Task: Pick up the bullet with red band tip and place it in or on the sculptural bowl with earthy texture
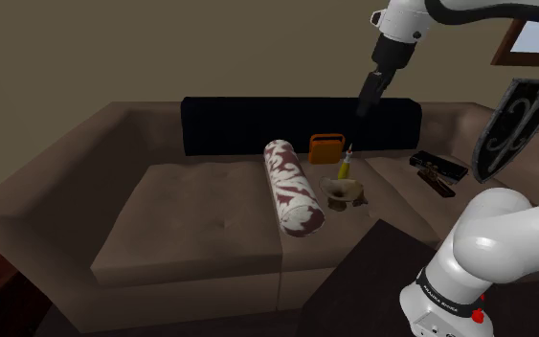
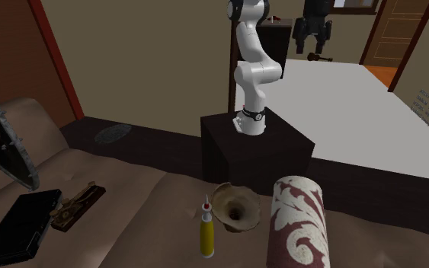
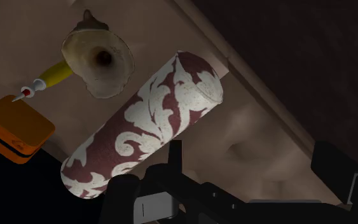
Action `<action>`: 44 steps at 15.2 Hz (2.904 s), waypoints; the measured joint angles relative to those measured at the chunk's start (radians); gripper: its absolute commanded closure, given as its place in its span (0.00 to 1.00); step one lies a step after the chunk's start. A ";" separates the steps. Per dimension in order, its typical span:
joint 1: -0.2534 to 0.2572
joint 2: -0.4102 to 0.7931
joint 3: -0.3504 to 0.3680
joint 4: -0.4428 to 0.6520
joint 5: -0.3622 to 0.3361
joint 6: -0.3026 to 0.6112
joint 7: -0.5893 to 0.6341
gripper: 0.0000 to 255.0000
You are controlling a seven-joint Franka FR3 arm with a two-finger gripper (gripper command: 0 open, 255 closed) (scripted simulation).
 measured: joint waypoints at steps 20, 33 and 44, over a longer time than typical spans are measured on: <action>-0.074 0.344 -0.318 -0.090 -0.090 0.419 -0.280 0.00; -0.091 0.796 -0.525 0.099 0.093 0.635 -0.584 0.00; -0.251 1.246 -0.513 0.431 0.377 0.653 -0.850 0.00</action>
